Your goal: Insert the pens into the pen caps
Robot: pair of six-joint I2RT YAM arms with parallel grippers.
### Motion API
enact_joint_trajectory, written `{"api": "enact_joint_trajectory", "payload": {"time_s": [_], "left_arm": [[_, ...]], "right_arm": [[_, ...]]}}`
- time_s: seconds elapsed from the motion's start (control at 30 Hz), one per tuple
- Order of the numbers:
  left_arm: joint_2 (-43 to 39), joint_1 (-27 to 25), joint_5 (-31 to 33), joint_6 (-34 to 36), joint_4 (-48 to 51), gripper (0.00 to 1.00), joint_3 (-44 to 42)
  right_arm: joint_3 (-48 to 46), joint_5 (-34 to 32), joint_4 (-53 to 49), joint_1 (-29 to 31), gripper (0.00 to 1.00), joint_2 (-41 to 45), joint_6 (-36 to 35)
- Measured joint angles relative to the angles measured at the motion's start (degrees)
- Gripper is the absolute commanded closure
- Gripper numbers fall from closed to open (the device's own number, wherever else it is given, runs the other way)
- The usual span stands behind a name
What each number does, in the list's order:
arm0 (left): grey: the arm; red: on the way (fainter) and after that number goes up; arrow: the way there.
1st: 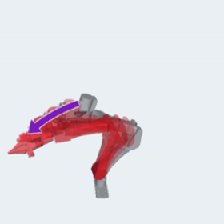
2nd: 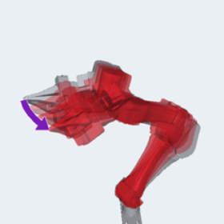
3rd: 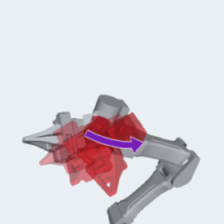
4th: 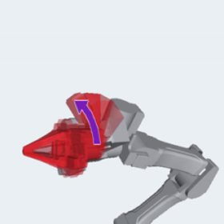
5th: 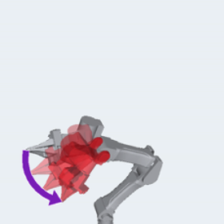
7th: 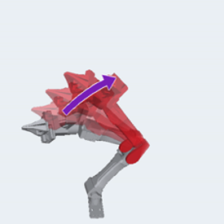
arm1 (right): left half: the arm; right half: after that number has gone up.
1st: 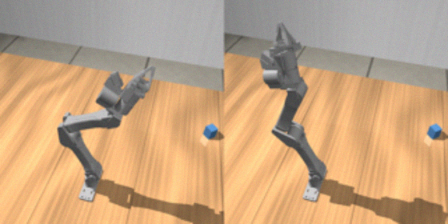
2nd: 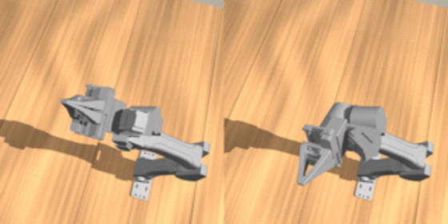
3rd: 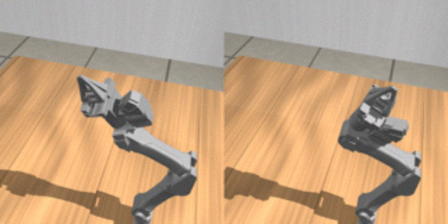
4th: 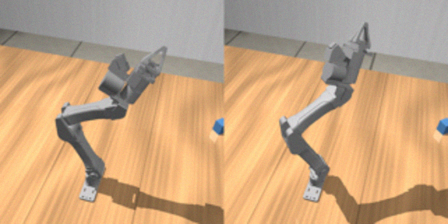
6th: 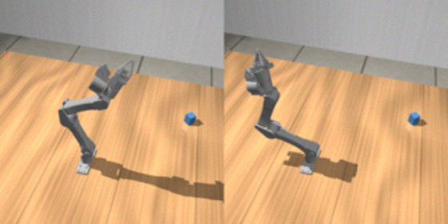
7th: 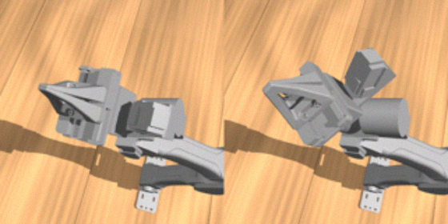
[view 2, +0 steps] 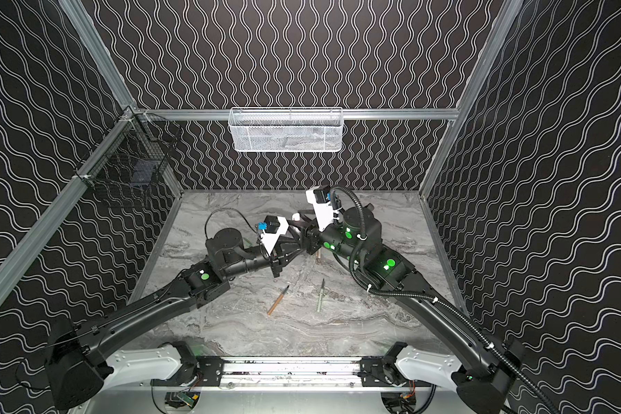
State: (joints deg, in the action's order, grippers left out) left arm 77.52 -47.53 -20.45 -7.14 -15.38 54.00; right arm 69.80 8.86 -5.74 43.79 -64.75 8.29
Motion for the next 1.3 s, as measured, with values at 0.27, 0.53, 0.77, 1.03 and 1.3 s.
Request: {"api": "enact_joint_trajectory", "payload": {"time_s": [0.27,0.53,0.77,1.03,1.3], "left_arm": [[0.39,0.0,-0.2,0.0,-0.07,1.0,0.0],[-0.17,0.0,-0.24,0.02,0.0,1.0,0.0],[-0.59,0.07,0.24,-0.17,1.53,1.0,-0.09],[-0.94,0.11,-0.5,-2.14,5.51,1.0,-0.11],[-1.2,3.26,-5.9,-6.25,6.49,1.0,-0.09]], "right_arm": [[2.19,-0.81,-0.46,-0.39,0.43,2.08,-0.7],[4.48,-0.59,-2.36,-0.46,0.57,0.74,-1.62],[3.69,2.03,-2.14,-0.42,0.97,0.72,-1.62],[-2.78,2.86,3.32,-0.46,0.99,2.56,0.85],[-8.68,2.51,11.41,-0.46,0.92,3.78,4.13]]}}
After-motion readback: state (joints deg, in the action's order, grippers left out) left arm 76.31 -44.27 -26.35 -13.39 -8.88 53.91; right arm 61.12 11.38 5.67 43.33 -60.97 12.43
